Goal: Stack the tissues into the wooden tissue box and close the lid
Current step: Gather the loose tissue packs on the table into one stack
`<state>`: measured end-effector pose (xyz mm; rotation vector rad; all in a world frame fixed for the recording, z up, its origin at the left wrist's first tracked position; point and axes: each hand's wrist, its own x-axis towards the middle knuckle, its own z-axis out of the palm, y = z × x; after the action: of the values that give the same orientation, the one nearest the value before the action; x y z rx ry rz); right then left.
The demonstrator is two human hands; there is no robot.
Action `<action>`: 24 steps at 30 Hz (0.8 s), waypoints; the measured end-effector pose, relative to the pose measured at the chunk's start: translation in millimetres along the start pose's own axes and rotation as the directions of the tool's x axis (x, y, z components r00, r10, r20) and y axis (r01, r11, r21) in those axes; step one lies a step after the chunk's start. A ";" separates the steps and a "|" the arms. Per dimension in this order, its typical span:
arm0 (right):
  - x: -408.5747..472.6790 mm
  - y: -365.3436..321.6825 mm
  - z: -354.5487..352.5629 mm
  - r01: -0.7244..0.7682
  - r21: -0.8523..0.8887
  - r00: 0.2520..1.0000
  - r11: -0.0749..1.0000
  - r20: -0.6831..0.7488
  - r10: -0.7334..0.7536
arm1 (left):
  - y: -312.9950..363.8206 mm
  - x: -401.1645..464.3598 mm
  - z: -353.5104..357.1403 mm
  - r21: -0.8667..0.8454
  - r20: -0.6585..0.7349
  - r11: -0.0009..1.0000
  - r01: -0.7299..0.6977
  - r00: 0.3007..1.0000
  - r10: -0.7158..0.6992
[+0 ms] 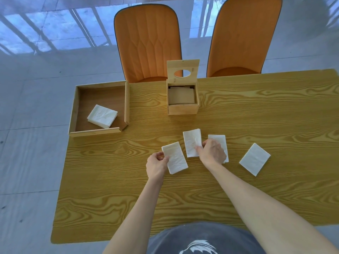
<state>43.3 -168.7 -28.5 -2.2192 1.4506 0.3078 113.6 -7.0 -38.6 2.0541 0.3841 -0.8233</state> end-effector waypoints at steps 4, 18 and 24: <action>-1.8 1.1 -0.6 0.021 0.058 0.999 0.998 -0.032 -0.019 | -2.5 -1.2 4.9 0.014 -0.034 1.000 -0.015 0.999 0.015; -33.9 24.0 3.2 -0.095 0.784 0.983 0.613 0.171 -0.066 | -16.5 6.4 -2.8 -0.174 0.044 0.985 -0.023 0.999 0.031; -50.8 14.2 23.6 -0.119 0.783 0.961 0.610 0.245 -0.126 | -21.6 13.3 -5.5 -0.225 0.131 0.974 0.001 0.991 0.030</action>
<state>10.8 -121.0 -30.8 -1.3669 1.1044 -0.0500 113.9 9.5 -58.6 1.7798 0.3694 -0.8629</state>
